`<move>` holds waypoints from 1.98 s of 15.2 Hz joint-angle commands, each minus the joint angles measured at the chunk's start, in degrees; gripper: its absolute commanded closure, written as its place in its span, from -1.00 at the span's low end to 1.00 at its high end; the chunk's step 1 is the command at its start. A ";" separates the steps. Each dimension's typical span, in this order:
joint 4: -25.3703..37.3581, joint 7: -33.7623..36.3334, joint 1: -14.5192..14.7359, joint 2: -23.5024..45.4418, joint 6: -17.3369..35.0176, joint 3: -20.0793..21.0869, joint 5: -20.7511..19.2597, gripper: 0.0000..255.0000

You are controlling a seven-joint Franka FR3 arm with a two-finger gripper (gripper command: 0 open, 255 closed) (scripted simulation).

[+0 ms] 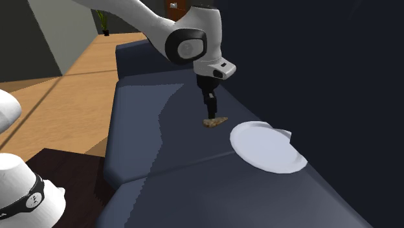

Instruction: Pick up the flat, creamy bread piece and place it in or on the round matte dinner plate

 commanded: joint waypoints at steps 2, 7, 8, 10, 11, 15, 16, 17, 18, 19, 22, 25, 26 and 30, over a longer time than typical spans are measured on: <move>4.41 2.53 2.43 6.42 0.96 -0.41 -3.70 -1.00; 13.12 5.65 7.40 16.74 1.23 -1.99 -8.50 -1.00; 13.12 5.81 7.62 17.28 1.75 -2.21 -8.76 -1.00; 13.17 6.15 8.03 18.40 2.77 -2.61 -9.31 -1.00; 13.21 6.32 8.23 18.96 3.27 -2.82 -9.58 -1.00; 13.46 6.93 8.98 21.03 5.02 -3.57 -10.55 -1.00; 13.47 6.92 8.98 21.03 5.02 -3.58 -10.55 -1.00; 13.47 6.92 8.98 21.03 5.02 -3.58 -10.54 -1.00; 13.47 6.92 8.98 21.04 5.02 -3.58 -10.54 -1.00; 13.47 6.92 8.98 21.04 5.02 -3.58 -10.54 -1.00; 13.47 6.92 8.98 21.03 5.01 -3.57 -10.54 -1.00; 13.47 6.92 8.98 21.03 5.01 -3.57 -10.54 1.00; 13.56 6.93 9.00 21.02 4.91 -3.56 -10.52 1.00; 13.47 6.96 9.00 20.96 4.95 -3.54 -10.52 1.00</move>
